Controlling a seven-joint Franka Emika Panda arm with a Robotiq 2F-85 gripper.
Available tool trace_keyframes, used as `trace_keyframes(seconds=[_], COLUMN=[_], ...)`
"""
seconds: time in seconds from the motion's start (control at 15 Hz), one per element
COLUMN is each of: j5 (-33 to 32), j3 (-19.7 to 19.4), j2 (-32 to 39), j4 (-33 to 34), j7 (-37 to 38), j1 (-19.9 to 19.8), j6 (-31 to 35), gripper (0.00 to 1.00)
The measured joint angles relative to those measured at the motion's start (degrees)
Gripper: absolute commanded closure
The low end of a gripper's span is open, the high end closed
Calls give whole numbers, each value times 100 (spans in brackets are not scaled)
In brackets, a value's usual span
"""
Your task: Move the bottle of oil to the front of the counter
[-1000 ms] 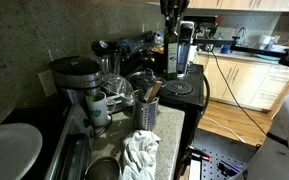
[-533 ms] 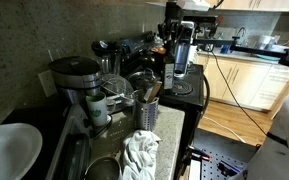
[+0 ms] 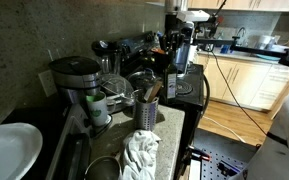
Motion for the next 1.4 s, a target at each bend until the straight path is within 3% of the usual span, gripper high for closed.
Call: trace_keyframes(seconds=[0.6, 1.33, 1.4], j5=[12, 161, 203], j3=[-3, -2, -5], j2=[-92, -313, -343], j4=[-1037, -1705, -1746], j7=[6, 6, 6], j1=[-86, -90, -92], j6=[934, 1781, 1836], gripper=[86, 87, 49])
